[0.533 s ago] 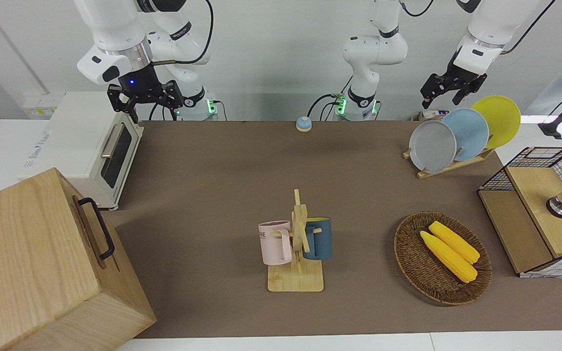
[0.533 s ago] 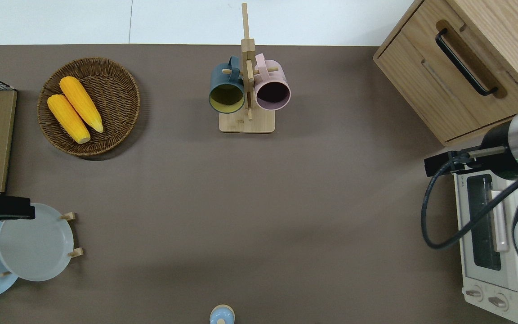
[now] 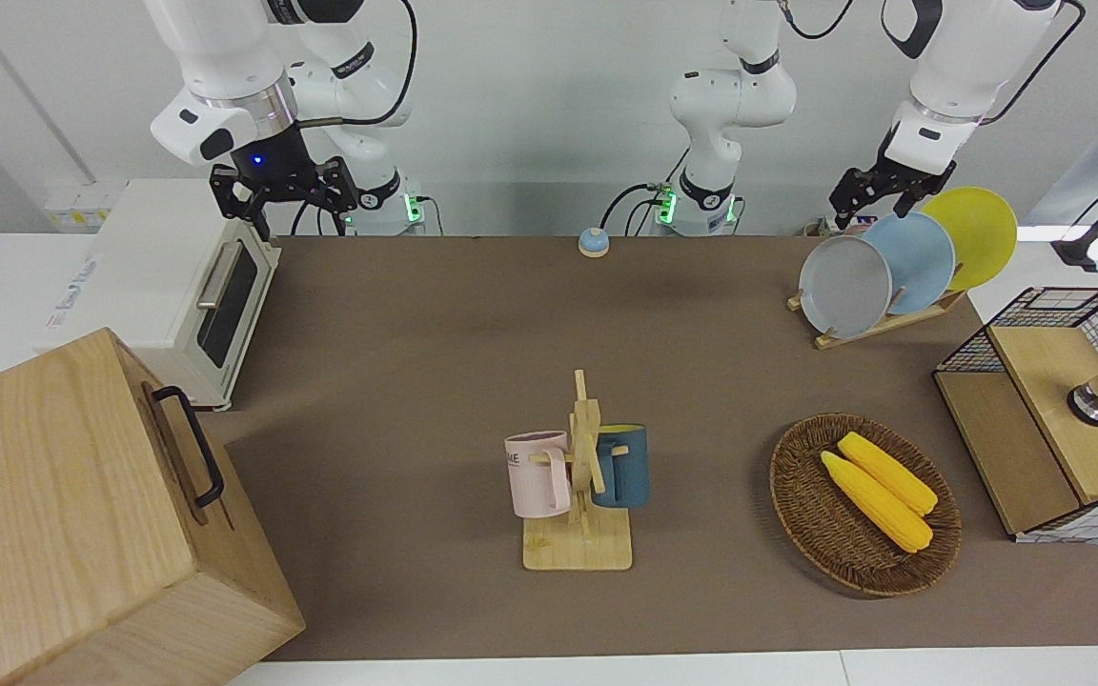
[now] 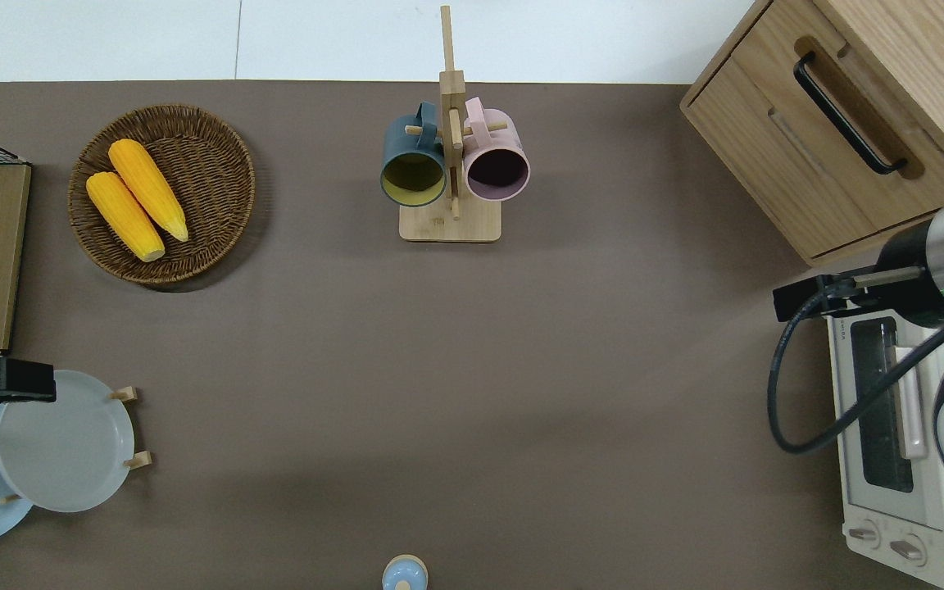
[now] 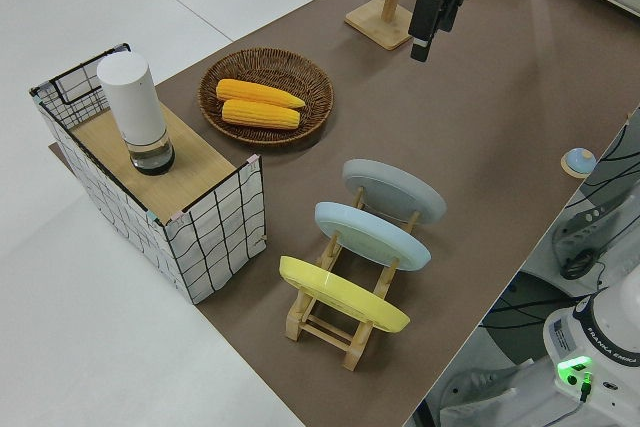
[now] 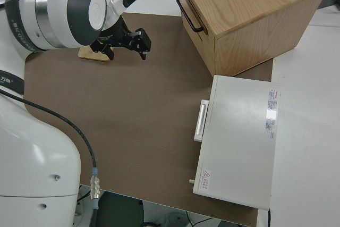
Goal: Pick gray plate from low plate rack and place it on table with left arm
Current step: 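Move the left gripper toward the gray plate in the low rack, then grasp the rim of the upper gray plate with the left gripper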
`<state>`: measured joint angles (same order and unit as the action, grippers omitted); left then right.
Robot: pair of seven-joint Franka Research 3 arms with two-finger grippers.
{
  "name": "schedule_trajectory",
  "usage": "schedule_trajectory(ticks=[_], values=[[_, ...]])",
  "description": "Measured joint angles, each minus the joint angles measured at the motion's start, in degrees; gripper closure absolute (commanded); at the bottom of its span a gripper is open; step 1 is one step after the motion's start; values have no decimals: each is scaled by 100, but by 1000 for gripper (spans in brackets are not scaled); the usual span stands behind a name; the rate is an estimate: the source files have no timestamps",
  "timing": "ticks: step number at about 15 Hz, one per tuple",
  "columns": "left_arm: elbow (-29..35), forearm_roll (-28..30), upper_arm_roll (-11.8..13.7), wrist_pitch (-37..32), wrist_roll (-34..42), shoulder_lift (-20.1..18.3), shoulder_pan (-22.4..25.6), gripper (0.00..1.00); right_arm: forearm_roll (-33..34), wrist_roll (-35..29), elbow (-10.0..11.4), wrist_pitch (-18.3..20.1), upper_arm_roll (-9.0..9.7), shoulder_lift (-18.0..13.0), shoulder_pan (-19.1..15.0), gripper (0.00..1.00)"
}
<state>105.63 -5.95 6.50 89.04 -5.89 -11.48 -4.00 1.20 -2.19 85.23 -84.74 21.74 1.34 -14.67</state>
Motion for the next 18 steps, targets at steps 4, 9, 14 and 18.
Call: schedule_trajectory(ticks=[4,9,14,18], values=[[238,-510,0,8,1,5,0,9,0,0,0,0,0,0,0,17],[795,-1225,3,73,0,19,4,9,0,0,0,0,0,0,0,17],[1222,-1368,175,422,-1,89,67,13,0,0,0,0,0,0,0,17],[1428,-1381,428,754,6,164,78,110,0,0,0,0,0,0,0,17]])
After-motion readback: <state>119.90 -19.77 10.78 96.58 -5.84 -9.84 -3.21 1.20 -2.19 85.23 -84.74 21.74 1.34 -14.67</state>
